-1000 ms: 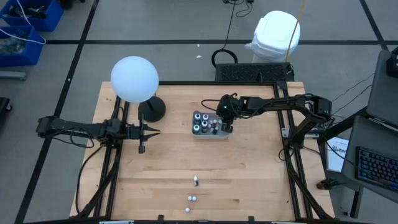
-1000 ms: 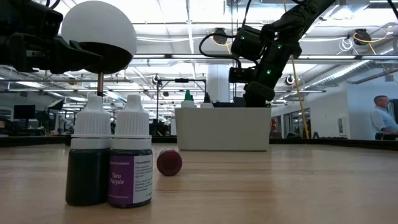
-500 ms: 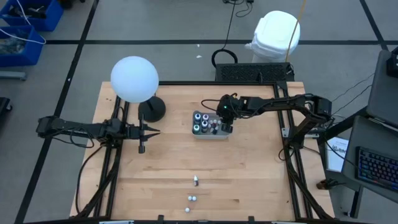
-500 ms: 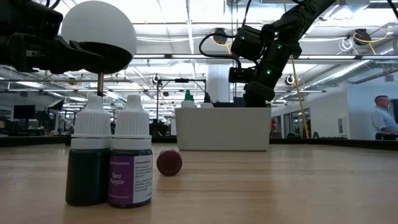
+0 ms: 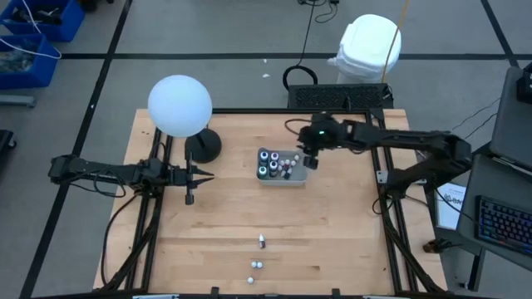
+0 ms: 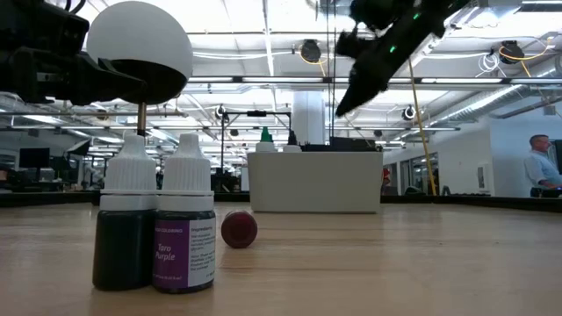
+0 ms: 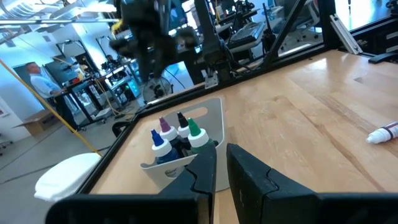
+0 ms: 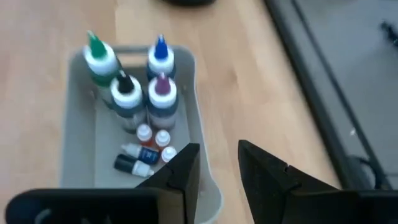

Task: Pick & Place food coloring
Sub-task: Put the bottom small red food coloring bottle into the gray bin

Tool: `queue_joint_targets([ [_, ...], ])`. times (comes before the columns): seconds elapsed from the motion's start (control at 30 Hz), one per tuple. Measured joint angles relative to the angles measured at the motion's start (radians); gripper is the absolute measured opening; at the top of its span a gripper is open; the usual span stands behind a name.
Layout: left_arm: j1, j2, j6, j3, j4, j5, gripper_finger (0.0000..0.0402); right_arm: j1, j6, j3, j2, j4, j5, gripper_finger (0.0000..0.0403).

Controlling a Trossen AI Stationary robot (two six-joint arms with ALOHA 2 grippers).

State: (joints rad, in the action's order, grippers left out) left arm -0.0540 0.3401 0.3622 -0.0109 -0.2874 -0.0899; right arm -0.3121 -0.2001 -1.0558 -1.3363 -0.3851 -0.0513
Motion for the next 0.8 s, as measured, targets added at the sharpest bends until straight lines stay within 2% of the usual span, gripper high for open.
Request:
queue_joint_targets([
  [0.17,0.000,0.000,-0.004,0.000,0.003,-0.009,0.0047,0.002,0.025,0.055,0.176,-0.035,0.001,0.0082],
  [0.33,0.000,0.000,-0.004,0.000,0.003,-0.009,0.0047,0.005,0.081,0.190,0.329,-0.033,0.006,0.0056],
  [0.43,0.000,0.000,-0.004,0.000,-0.002,-0.009,0.0047,0.013,0.089,0.295,0.406,-0.013,0.072,0.0036],
  [0.6,0.000,0.000,-0.004,0.000,-0.002,-0.012,0.0047,0.027,0.130,0.479,0.556,0.137,0.215,0.0003],
  [0.8,0.000,0.000,-0.003,0.000,-0.002,-0.017,0.0047,0.026,0.177,0.657,0.768,0.280,0.243,0.0001],
])
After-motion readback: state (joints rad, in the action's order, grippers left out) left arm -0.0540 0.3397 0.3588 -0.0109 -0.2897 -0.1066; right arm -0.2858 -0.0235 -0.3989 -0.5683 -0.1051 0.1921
